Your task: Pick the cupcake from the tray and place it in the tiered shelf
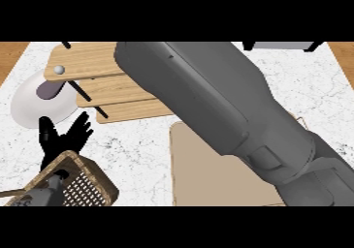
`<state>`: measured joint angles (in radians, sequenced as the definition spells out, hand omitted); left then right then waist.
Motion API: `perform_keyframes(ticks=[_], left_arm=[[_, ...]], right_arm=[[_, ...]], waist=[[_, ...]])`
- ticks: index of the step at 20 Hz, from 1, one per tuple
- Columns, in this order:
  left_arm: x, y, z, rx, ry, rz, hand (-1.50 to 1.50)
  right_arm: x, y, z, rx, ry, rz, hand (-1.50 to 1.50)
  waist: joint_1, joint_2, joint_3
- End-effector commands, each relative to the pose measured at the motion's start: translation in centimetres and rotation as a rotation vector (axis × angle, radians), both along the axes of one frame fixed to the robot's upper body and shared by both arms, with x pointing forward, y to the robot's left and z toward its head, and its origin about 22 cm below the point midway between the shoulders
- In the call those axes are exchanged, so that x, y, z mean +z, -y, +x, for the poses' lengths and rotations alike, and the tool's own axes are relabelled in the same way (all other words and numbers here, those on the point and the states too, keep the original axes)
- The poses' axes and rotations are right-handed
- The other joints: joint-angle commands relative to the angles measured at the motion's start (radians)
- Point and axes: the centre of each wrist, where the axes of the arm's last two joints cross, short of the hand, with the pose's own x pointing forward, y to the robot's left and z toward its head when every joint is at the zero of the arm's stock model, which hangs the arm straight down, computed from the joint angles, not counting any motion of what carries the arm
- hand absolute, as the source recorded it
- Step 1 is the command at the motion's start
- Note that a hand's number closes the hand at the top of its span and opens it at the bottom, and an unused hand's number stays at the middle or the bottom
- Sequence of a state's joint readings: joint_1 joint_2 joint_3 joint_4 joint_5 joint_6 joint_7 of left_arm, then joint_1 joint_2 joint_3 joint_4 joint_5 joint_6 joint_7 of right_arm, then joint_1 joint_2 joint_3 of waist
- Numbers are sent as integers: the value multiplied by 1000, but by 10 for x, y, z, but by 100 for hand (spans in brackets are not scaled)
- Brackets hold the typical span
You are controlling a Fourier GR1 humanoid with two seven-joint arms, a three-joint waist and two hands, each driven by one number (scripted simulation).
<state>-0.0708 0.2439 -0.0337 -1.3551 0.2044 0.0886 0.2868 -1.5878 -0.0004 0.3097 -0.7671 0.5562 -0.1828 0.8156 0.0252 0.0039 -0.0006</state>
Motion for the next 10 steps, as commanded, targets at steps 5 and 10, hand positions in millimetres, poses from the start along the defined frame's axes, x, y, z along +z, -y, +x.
perform_keyframes(ticks=[5,10], left_arm=[[-13,5,-13,-12,-15,6,0],[-7,3,-1,0,-12,-9,0]], right_arm=[[-19,4,14,42,5,13,150],[0,0,18,42,-5,-86,150]], waist=[[5,0,-1],[-2,2,-1]])
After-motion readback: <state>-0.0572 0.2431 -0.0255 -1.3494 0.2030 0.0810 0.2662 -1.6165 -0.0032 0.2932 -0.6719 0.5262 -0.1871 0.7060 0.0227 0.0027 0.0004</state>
